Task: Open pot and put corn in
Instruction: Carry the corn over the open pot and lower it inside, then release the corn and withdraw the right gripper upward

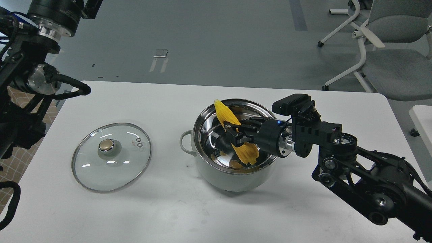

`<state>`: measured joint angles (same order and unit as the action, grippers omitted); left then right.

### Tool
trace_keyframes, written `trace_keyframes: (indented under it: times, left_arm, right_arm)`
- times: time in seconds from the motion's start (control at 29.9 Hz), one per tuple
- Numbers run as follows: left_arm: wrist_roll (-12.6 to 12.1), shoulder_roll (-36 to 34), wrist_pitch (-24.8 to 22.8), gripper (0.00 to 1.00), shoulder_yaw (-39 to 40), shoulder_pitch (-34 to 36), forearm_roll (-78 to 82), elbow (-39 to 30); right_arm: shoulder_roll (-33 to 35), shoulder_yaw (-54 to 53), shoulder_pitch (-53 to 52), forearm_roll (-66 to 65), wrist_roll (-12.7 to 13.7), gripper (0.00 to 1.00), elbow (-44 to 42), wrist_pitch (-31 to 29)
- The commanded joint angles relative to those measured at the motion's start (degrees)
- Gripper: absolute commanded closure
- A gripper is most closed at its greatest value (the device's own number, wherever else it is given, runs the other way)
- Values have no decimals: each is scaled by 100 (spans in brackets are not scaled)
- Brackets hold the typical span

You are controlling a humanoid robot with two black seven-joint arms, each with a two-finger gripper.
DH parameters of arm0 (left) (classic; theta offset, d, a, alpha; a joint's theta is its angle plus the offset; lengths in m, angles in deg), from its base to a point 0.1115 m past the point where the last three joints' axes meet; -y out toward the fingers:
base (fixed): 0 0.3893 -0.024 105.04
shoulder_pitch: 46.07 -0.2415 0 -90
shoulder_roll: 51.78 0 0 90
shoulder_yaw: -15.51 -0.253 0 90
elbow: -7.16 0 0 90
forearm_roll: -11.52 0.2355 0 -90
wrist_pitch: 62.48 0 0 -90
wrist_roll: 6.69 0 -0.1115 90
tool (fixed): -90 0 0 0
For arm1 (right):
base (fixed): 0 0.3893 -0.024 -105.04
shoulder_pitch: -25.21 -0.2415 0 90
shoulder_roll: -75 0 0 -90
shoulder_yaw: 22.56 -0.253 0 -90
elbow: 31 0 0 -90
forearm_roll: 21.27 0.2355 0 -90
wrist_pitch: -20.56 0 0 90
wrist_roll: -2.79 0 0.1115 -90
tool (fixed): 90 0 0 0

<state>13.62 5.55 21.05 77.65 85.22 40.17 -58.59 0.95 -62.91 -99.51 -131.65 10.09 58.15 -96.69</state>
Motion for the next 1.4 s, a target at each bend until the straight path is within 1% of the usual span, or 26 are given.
trace_keyframes:
  times: [0.0,0.03,0.13,0.2,0.27,0.33,0.37,0.5,0.6,0.7,0.8,0.87,0.97,1.04,1.1,1.17,1.2,1.24,1.27,1.3,1.34,1.37]
  left_arm:
    - [8,-3,-21,2,-1,-16,0,1]
    - [8,-3,-12,2,-1,-25,0,1]
    - [8,-12,-21,2,-1,-25,0,1]
    - [8,-12,-12,2,-1,-25,0,1]
    - [8,-3,-12,2,-1,-34,0,1]
    - [8,-20,-12,2,-1,-34,0,1]
    - [8,-46,-12,2,-1,-25,0,1]
    - [8,-47,-12,2,-1,10,0,1]
    - [8,-38,-12,2,-1,19,0,1]
    - [17,-73,-38,2,8,19,0,1]
    - [8,-99,-178,2,61,10,0,18]
    - [-1,-135,-328,2,79,2,0,88]
    - [17,-100,-442,2,114,-16,-17,141]
    - [69,-38,-451,2,175,-42,-87,141]
    - [70,76,-451,2,254,-51,-245,159]
    - [52,199,-478,2,298,19,-483,448]
    - [43,225,-521,2,307,54,-553,806]
    - [26,261,-643,2,307,193,-571,1157]
    - [17,278,-749,2,298,282,-571,1326]
    - [0,339,-959,2,255,448,-571,1632]
    - [-1,340,-961,2,254,450,-571,1635]
    - [-18,444,-1118,2,228,572,-562,1879]
  right_arm:
    - [-4,-17,27,17,-18,31,5,9]
    - [-4,-26,27,17,-18,28,-3,9]
    - [-4,-34,44,8,-18,27,-12,9]
    - [-13,-35,35,8,-18,23,-21,9]
    - [-22,-52,18,8,-18,16,-39,9]
    - [-31,-70,-8,8,-18,14,-39,9]
    - [-31,-122,-17,8,-18,6,-30,18]
    - [-22,-438,-17,35,-27,5,-12,18]
    - [-48,-719,-17,61,-53,0,5,62]
    - [-66,-1263,-113,87,-53,0,-12,62]
    - [-267,-2324,-447,131,-53,0,-161,53]
    - [-496,-2898,-676,333,-53,0,-407,53]
    - [-558,-3601,-1132,938,-53,0,-802,88]
    - [-541,-4067,-1553,1893,-53,0,-1345,97]
    - [-462,-4182,-1704,2405,-62,0,-1663,97]
    - [-365,-4445,-1959,3091,-79,0,-2208,123]
    - [-356,-4777,-2029,3433,-79,0,-2575,123]
    - [-356,-5068,-2047,3715,-79,0,-2935,89]
    - [-356,-5149,-2056,3848,-79,0,-3104,80]
    - [-338,-5219,-2065,4171,-88,0,-3428,71]
    - [-338,-5220,-2065,4174,-88,0,-3431,71]
    - [-321,-5220,-2091,4540,-97,0,-3797,71]
